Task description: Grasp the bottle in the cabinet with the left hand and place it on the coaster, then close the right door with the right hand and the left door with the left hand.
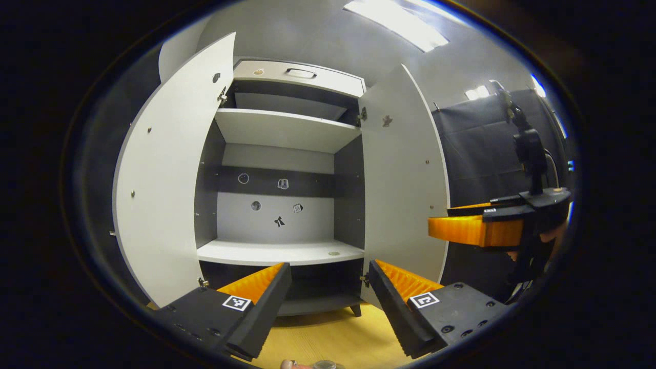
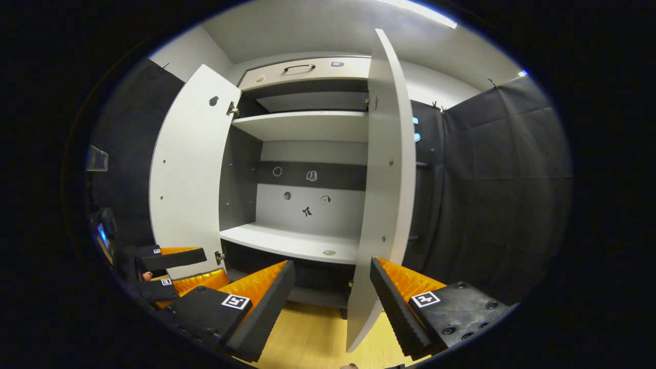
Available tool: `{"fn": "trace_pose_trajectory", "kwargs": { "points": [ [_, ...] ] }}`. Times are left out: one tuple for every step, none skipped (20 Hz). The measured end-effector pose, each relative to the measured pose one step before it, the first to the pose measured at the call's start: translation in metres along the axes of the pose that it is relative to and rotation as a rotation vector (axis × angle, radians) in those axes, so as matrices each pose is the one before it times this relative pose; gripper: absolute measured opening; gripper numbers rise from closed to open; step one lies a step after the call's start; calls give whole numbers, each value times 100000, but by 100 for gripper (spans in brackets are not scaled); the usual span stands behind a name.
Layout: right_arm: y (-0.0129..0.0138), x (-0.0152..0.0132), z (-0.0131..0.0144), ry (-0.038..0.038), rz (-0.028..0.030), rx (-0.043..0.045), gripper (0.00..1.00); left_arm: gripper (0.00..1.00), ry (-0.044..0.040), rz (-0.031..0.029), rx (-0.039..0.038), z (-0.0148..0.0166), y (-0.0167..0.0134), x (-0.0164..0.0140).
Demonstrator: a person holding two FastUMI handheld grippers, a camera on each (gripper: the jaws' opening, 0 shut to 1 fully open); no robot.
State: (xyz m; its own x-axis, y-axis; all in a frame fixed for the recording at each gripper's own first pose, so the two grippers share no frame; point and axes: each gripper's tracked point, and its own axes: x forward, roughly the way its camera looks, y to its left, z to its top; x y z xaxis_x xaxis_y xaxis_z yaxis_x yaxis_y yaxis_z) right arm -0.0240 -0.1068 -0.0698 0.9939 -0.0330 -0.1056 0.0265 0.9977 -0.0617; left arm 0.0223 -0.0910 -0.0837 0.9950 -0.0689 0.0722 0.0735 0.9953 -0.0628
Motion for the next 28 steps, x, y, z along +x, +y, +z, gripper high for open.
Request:
{"fn": "trace_pose_trajectory", "kwargs": {
  "points": [
    [-789, -493, 1089, -1721, -2408, 664, 98, 96, -175, 1157, 79, 1546, 1040, -209],
    [-1042, -436, 857, -1082, -3049, 740, 98, 94, -112, 1149, 296, 1252, 996, -396],
    [-1217, -510, 573, -862, -2936, 551, 98, 96, -291, 959, 334, 1046, 1010, -436],
    [-1113, -302, 404, -892, -2648, 337, 98, 96, 275, 1192, 436, 905, 1148, -523],
    [-1055, 0, 242, -196, -2682, 432, 98, 96, 911, 1283, 614, 638, 1186, -618],
    [-951, 59, 32, 587, -2086, 941, 97, 96, 1270, 1787, 711, 471, 1312, -674],
    [-772, 75, -28, 897, -1630, 964, 97, 96, 1100, 2509, 661, 288, 1472, -722],
    [-635, 152, 123, 288, -1086, 1260, 98, 96, 742, 2078, 444, 372, 1348, -742],
    [-541, 290, 353, -659, -1126, 429, 98, 96, 592, 1991, 592, 238, 1296, -737],
    [-698, 298, 483, -1388, -1490, -411, 98, 96, 466, 2926, 418, 263, 1457, -727],
    [-658, 402, 371, -1568, -1304, -886, 98, 96, 233, 3246, -177, 146, 1544, -633],
    [-551, 587, 140, -708, -837, -1277, 97, 96, 290, 3085, -635, 183, 1449, -712],
    [-332, 519, -105, 685, -194, -1139, 97, 96, 451, 2614, -835, 80, 1357, -606],
    [-30, 459, -96, 672, 602, -323, 97, 96, 364, 3045, -680, 98, 1471, -618],
    [62, 368, 57, 323, 1089, 40, 100, 96, 274, 3133, 41, -136, 1539, -589],
    [114, 443, 34, -70, 972, -151, 98, 96, 312, 2939, 650, -116, 1502, -496],
    [-63, 426, -97, -121, 677, -580, 98, 97, 398, 2769, 1063, -116, 1436, -557],
    [28, 556, -191, 199, 370, -774, 98, 98, 489, 2470, 1189, -51, 1267, -497],
    [-108, 504, -195, 523, 148, -967, 98, 98, 880, 2349, 1094, -64, 1039, -387],
    [-76, 484, -121, 489, 209, -672, 98, 98, 466, 2266, 685, -169, 929, -204],
    [8, 356, 65, -124, 624, -425, 98, 98, 179, 1654, 32, -112, 868, -216],
    [12, 344, 130, -333, 398, -207, 98, 98, 233, 1183, -593, -59, 573, -107],
    [-88, 352, 79, -364, 330, 43, 97, 98, 184, 1119, -1100, -28, 529, -117],
    [-95, 196, 120, -399, 496, 730, 96, 98, -147, 1447, -987, 68, 586, -130],
    [61, 56, 15, -7, 813, 1818, 96, 98, 65, 836, -507, 83, 516, -23],
    [259, 57, -99, 449, 1132, 2347, 95, 98, -198, 673, -125, -169, 579, -338],
    [441, -39, -97, 89, 1168, 1832, 95, 98, -219, 690, 134, 121, 438, -95],
    [425, 66, -43, -296, 974, 420, 96, 98, 231, 417, 347, -56, 208, 89]
  ]
}}
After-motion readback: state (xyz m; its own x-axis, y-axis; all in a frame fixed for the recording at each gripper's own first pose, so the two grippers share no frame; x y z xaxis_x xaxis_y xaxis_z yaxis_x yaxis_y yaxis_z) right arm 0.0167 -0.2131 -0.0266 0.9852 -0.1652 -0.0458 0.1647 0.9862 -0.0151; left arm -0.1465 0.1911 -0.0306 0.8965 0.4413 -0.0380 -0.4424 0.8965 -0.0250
